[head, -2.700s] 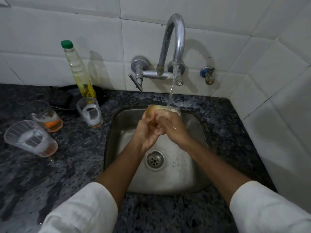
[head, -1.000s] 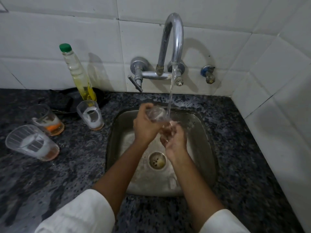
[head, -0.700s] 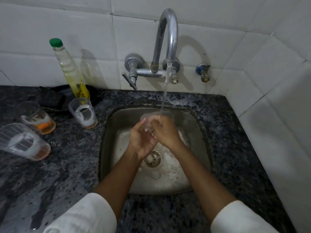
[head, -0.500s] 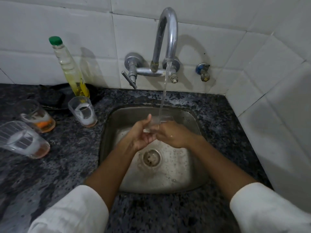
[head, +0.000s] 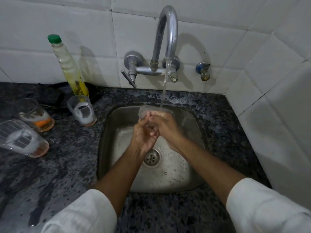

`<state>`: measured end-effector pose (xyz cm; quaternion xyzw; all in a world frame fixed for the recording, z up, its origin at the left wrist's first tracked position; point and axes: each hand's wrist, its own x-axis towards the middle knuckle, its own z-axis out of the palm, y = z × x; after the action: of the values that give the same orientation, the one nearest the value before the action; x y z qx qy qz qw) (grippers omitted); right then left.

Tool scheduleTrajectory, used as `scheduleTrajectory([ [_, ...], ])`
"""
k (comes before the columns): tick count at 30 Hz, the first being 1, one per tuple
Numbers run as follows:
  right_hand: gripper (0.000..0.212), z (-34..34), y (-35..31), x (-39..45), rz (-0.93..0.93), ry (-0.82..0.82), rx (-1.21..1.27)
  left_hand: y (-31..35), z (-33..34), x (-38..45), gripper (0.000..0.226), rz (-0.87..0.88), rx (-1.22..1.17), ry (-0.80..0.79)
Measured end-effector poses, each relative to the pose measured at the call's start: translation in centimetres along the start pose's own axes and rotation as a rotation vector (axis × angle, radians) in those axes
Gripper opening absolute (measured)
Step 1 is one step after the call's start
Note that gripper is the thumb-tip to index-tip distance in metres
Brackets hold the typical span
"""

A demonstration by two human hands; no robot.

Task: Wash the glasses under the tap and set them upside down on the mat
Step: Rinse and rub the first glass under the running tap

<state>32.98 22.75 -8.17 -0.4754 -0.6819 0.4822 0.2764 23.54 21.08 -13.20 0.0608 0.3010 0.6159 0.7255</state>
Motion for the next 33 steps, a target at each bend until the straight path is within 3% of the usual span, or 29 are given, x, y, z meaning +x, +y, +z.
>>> scheduleTrajectory([
  [2, 0.022, -1.1, 0.2, -0.1, -0.086, -0.122, -0.316, 0.8, 0.3, 0.3, 0.023, 0.001, 0.101, 0.049],
  [4, 0.019, -3.1, 1.3, -0.2, -0.242, -0.293, -0.852, 1.4, 0.4, 0.4, 0.031, -0.065, 0.294, 0.126],
  [5, 0.017, -3.4, 1.3, -0.1, -0.266, -0.299, -0.928, 1.2, 0.1, 0.3, 0.038, -0.097, 0.320, 0.128],
  [7, 0.025, -2.3, 0.7, 0.1, -0.249, -0.168, -0.643, 0.6, -0.3, -0.3, 0.042, -0.059, 0.223, 0.053],
  [9, 0.029, -0.9, -0.2, 0.5, -0.249, -0.021, -0.330, 0.2, -0.4, -0.2, 0.029, 0.021, 0.029, -0.044],
  [11, 0.027, -1.2, -0.2, 0.5, -0.354, -0.107, -0.582, 0.8, -0.5, 0.1, 0.026, 0.053, 0.013, -0.058],
  [13, 0.030, -2.6, 0.4, 1.0, -0.364, -0.278, -0.993, 1.9, -0.2, 0.2, 0.030, -0.020, 0.175, 0.013],
  [14, 0.032, -3.0, 0.3, 1.1, -0.366, -0.284, -1.034, 2.0, -0.1, 0.0, 0.035, -0.066, 0.227, 0.039],
  [15, 0.034, -2.7, 0.3, 1.4, -0.335, -0.259, -0.961, 1.8, -0.2, -0.1, 0.040, -0.088, 0.242, 0.062],
  [18, 0.029, -0.3, -1.2, 1.5, -0.206, 0.027, -0.276, 0.7, 0.0, -0.4, 0.039, -0.021, 0.021, 0.024],
  [19, 0.025, 0.0, -1.6, 1.1, -0.208, 0.014, -0.213, 0.8, 0.0, -0.2, 0.036, 0.010, -0.040, 0.014],
  [20, 0.023, -0.4, -1.7, 0.9, -0.269, -0.046, -0.358, 1.1, 0.0, 0.1, 0.037, 0.023, -0.054, -0.008],
  [22, 0.025, -1.8, -1.1, 0.6, -0.345, -0.258, -0.901, 2.1, -0.2, 0.5, 0.049, -0.026, 0.128, 0.034],
  [23, 0.024, -2.5, -0.5, 0.7, -0.351, -0.314, -1.079, 2.2, -0.5, 0.7, 0.056, -0.064, 0.216, 0.074],
  [24, 0.025, -2.7, -0.2, 0.8, -0.360, -0.301, -1.104, 2.0, -0.6, 0.5, 0.061, -0.102, 0.255, 0.072],
  [25, 0.027, -2.0, -0.2, 0.9, -0.317, -0.247, -0.971, 1.7, -0.6, 0.3, 0.062, -0.100, 0.230, 0.057],
  [28, 0.026, 1.0, -1.6, 1.1, -0.082, 0.115, -0.063, 0.5, -0.2, 0.1, 0.038, -0.039, -0.056, 0.019],
  [29, 0.024, 1.2, -1.9, 0.6, -0.098, 0.148, 0.000, 0.7, 0.0, 0.4, 0.033, -0.021, -0.091, 0.009],
  [31, 0.015, -0.1, -1.0, 0.1, -0.283, -0.009, -0.459, 1.7, 0.2, 0.8, 0.040, -0.029, 0.033, 0.018],
  [33, 0.020, -2.1, -0.1, 0.0, -0.310, -0.230, -1.005, 2.2, 0.0, 0.9, 0.065, -0.117, 0.240, 0.061],
])
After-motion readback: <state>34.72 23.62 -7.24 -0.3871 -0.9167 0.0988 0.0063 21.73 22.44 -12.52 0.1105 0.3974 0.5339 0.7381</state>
